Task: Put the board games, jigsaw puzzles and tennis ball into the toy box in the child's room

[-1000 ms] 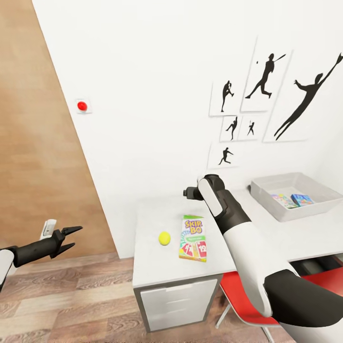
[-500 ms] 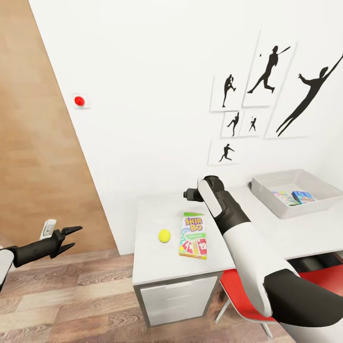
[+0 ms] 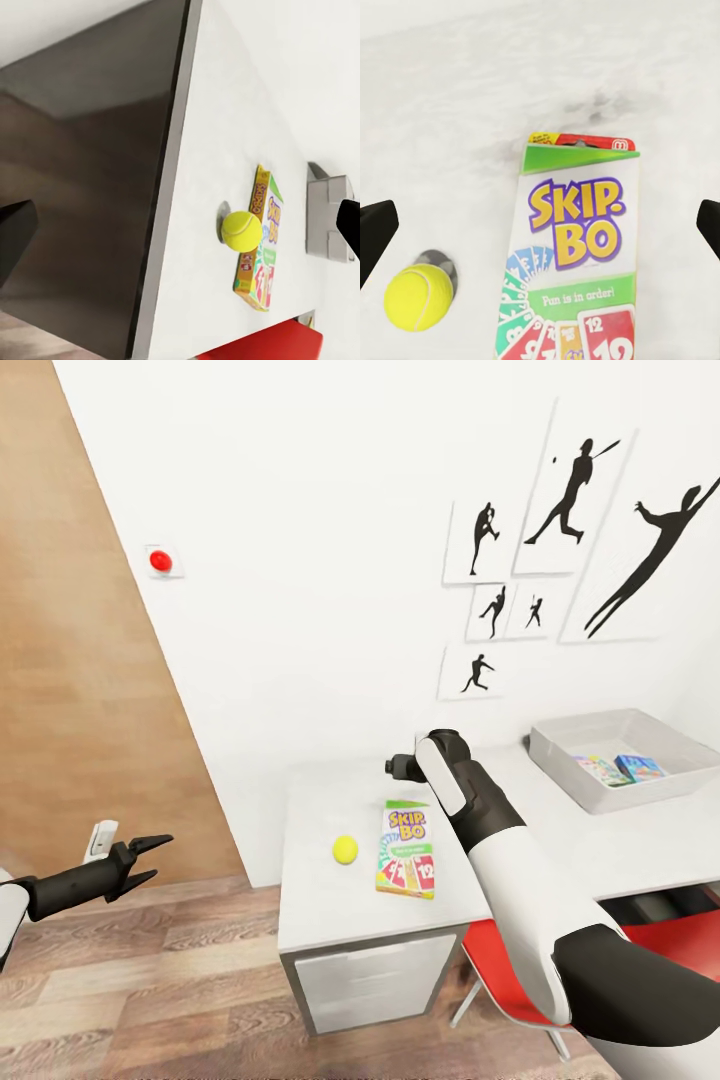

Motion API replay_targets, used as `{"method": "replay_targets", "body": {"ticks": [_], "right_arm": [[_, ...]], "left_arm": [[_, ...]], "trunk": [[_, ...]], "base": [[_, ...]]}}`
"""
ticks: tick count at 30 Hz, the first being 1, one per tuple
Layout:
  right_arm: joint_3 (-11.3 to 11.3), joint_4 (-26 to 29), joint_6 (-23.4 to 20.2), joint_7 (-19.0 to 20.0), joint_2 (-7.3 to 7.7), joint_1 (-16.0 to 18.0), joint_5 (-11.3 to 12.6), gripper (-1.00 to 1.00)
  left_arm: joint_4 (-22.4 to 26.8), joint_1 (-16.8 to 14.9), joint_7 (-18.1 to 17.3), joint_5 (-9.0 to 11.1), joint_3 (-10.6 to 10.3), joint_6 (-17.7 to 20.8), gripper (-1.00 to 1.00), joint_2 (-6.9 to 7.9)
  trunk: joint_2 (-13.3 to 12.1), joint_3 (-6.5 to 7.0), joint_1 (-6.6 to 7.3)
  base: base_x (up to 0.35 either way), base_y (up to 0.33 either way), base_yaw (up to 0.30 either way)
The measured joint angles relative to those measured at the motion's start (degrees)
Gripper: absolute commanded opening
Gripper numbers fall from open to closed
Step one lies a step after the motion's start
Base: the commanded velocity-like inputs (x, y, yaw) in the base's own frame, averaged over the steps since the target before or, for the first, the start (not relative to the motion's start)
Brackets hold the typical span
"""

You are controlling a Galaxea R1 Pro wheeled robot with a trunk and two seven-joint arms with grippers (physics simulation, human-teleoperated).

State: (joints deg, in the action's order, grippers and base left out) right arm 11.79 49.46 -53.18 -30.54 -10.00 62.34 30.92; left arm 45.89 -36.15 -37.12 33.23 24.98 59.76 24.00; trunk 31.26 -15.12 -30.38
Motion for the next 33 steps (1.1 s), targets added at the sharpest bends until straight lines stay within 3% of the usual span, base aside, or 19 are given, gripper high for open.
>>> {"method": "replay_targets", "body": {"ticks": [33], "right_arm": [[0.0, -0.04, 0.41, 0.0, 0.0, 0.01, -0.08, 1.0]], "left_arm": [[0.0, 0.0, -0.01, 0.04, 0.3, 0.0, 1.0, 0.08]], "trunk": [[0.0, -3.08, 0.0]], "base": [[0.0, 0.0, 0.0]]}}
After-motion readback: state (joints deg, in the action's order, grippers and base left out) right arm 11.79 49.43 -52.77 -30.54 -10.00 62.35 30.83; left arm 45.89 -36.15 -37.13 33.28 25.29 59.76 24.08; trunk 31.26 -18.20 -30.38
